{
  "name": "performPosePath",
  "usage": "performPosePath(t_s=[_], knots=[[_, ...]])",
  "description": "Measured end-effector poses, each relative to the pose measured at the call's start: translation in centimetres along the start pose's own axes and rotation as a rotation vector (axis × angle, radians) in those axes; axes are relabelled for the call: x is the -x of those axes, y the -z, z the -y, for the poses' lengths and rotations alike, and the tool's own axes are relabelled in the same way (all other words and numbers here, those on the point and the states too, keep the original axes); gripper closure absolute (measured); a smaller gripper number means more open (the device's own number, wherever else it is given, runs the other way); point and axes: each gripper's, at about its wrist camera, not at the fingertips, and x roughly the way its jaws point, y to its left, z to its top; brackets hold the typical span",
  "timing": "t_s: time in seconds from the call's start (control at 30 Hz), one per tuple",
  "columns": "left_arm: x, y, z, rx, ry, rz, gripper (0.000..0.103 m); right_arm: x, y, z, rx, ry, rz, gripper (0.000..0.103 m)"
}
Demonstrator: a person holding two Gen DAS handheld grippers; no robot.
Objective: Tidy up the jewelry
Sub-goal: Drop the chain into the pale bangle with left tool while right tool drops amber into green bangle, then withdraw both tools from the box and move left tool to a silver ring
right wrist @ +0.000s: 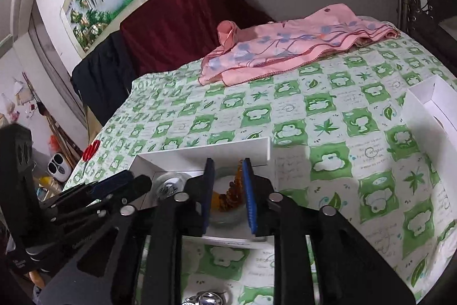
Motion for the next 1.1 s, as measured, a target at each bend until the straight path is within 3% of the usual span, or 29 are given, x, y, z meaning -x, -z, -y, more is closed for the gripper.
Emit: performPosePath(t_s=[0.1, 0.17, 0.27, 0.4, 0.57, 0.8, 1.1], knots=[[0.8, 0.1, 0.1, -0.007, -0.007, 0.031, 0.039, 0.8, 0.0, 0.1, -0.005, -0.006, 0.033, 0.069], [1.3, 0.3, 0.2, -0.012, -0.021, 0.054, 0.032, 1.6, 0.0, 0.1, -0.004, -0.003, 0.064, 0.052], [1.7, 0.3, 0.2, -0.010, -0.041, 0.072, 0.023, 2.6, 0.2, 0.0, 0.000, 0.011, 0.102, 0.037], [2.0, 0.2, -0.2, 0.008, -0.061, 0.077, 0.015, 3.1, 0.6, -0.3, 0.024, 0.043, 0.116, 0.029], [2.3, 0.4, -1.0, 0.034, -0.097, 0.076, 0.013, 3.9, 1.3, -0.8, 0.068, 0.045, 0.151, 0.014], [4.0, 1.3, -2.9, 0.081, -0.113, 0.086, 0.012, 6.0, 2.2, -0.9, 0.085, 0.058, 0.194, 0.010], [6.6, 4.7, -4.4, 0.067, -0.205, 0.088, 0.009, 8.1, 4.4, 0.6, 0.022, 0.026, 0.173, 0.009]])
